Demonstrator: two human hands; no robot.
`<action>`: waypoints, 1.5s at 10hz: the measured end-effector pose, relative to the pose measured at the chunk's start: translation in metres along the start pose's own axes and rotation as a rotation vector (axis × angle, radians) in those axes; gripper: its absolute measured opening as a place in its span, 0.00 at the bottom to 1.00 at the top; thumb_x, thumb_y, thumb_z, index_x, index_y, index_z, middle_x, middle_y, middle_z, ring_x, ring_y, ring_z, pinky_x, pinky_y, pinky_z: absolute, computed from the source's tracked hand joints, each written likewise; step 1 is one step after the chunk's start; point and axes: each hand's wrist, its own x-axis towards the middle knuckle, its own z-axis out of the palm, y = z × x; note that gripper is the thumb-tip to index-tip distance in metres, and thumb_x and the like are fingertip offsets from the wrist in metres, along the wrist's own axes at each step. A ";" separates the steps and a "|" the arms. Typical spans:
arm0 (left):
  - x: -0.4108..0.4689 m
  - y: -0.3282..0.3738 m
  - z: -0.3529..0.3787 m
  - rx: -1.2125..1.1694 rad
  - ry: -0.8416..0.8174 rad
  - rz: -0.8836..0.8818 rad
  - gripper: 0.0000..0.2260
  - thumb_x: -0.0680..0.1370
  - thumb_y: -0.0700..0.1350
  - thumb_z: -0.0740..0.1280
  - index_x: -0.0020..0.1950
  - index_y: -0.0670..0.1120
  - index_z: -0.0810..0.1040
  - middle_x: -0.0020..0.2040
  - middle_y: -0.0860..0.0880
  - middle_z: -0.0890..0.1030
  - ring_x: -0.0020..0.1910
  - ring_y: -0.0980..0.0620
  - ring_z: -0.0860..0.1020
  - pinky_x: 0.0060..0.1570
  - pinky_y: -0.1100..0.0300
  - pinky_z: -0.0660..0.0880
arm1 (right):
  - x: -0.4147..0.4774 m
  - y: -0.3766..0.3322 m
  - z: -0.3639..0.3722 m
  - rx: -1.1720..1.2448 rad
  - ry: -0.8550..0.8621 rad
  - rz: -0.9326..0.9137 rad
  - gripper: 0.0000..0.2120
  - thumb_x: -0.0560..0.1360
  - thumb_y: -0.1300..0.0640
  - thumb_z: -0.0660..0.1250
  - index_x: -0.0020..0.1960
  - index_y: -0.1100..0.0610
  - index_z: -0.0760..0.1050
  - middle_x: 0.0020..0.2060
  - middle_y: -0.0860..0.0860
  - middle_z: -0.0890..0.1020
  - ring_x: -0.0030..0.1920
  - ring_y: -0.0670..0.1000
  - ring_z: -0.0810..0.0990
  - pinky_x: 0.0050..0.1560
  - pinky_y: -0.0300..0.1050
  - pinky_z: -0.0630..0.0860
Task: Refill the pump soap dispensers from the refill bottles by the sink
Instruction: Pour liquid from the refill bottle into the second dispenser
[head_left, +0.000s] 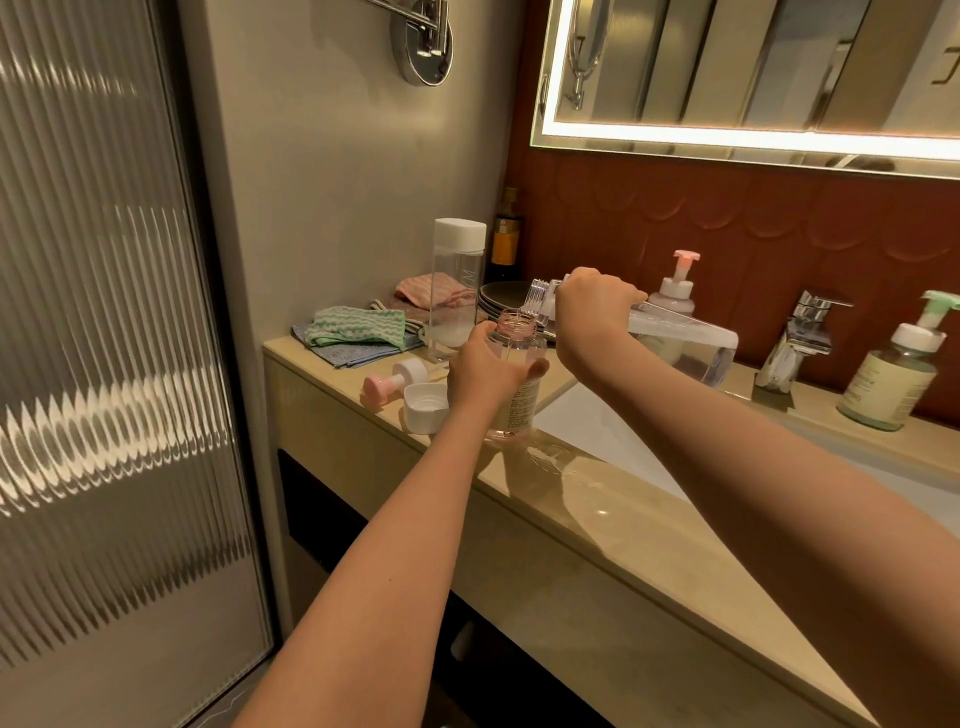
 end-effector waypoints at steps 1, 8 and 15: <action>-0.001 0.000 0.000 -0.004 0.000 0.004 0.37 0.70 0.52 0.74 0.73 0.47 0.61 0.70 0.45 0.69 0.69 0.44 0.66 0.59 0.52 0.71 | 0.000 0.000 0.000 -0.004 0.001 -0.001 0.23 0.75 0.64 0.66 0.69 0.66 0.65 0.63 0.61 0.72 0.64 0.65 0.71 0.65 0.61 0.66; 0.001 -0.002 0.001 -0.015 0.002 0.010 0.36 0.69 0.52 0.74 0.73 0.47 0.62 0.70 0.45 0.69 0.68 0.44 0.67 0.58 0.51 0.71 | -0.001 0.000 -0.002 0.030 -0.016 0.007 0.24 0.75 0.63 0.67 0.69 0.65 0.66 0.64 0.61 0.72 0.65 0.65 0.71 0.67 0.61 0.65; 0.001 -0.001 0.001 -0.005 -0.001 0.013 0.37 0.69 0.52 0.74 0.73 0.47 0.61 0.70 0.45 0.69 0.69 0.43 0.67 0.59 0.51 0.71 | -0.001 -0.001 -0.002 -0.011 -0.018 -0.004 0.25 0.75 0.62 0.67 0.70 0.65 0.66 0.65 0.62 0.72 0.65 0.66 0.71 0.66 0.62 0.66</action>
